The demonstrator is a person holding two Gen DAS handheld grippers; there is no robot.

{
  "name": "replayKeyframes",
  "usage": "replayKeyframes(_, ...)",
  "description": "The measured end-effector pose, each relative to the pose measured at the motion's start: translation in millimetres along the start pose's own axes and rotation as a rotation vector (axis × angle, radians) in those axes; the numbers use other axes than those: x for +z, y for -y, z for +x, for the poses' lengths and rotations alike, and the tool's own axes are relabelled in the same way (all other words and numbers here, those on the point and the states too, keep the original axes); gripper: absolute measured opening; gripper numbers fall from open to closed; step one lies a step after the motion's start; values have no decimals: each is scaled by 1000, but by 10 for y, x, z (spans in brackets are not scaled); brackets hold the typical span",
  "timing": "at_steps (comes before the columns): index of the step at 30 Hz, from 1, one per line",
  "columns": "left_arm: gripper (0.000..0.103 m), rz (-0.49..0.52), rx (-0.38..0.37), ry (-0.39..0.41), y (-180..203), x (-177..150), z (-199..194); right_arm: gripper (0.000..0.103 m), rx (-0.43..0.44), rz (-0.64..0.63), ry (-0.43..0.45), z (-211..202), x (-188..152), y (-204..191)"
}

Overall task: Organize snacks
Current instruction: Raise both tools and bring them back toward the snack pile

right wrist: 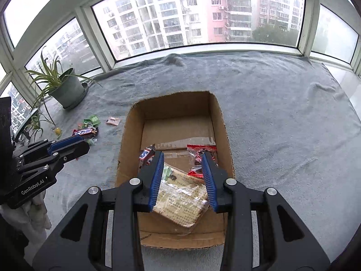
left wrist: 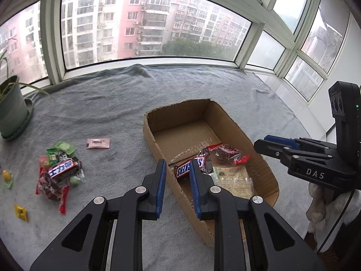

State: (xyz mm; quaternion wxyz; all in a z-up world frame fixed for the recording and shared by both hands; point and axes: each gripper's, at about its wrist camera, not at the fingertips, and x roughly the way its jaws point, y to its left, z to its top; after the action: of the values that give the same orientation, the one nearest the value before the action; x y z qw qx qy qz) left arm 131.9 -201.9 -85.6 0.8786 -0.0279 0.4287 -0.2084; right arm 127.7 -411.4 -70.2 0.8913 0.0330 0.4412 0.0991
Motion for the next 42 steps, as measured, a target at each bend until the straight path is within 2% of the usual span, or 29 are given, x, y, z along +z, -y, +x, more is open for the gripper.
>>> replayKeyframes(3, 19, 34, 10, 36, -79, 69, -354, 36, -15, -37, 58, -371, 176, -105)
replayKeyframes(5, 19, 60, 27, 72, -155, 151, -631, 45, -18, -47, 93, -607, 318, -150)
replayKeyframes(6, 19, 71, 38, 92, -199, 204, -776, 53, -23, -52, 112, -719, 402, -168)
replayKeyframes(7, 19, 79, 47, 110, -251, 265, -913, 55, -32, -61, 128, -819, 492, -187)
replayKeyframes(10, 19, 112, 91, 166, -394, 484, -1342, 54, -50, -87, 178, -1100, 803, -266)
replayKeyframes(14, 19, 192, 195, 248, -506, 795, -1878, 54, -43, -82, 222, -1407, 1226, -355)
replayKeyframes(23, 19, 234, 292, 360, -807, 1364, -2897, 55, -9, -149, 342, -2219, 1905, -970)
replayKeyframes(29, 19, 245, 345, 424, -956, 1636, -3350, 55, -7, -197, 388, -2570, 2383, -1420)
replayKeyframes(33, 19, 238, 338, 439, -1071, 1719, -3403, 55, 21, -222, 395, -2446, 2536, -1652)
replayKeyframes(34, 22, 228, 328, 433, -1120, 1709, -3362, 57, 35, -232, 381, -2328, 2524, -1711)
replayKeyframes(36, 28, 216, 318, 418, -1218, 1645, -3204, 58, 48, -256, 347, -2005, 2435, -1817)
replayKeyframes(39, 28, 196, 297, 365, -1401, 1444, -2856, 58, 80, -272, 279, -1363, 2212, -1904)
replayKeyframes(42, 28, 168, 257, 285, -1562, 1172, -2408, 58, 150, -247, 180, -652, 1898, -1900)
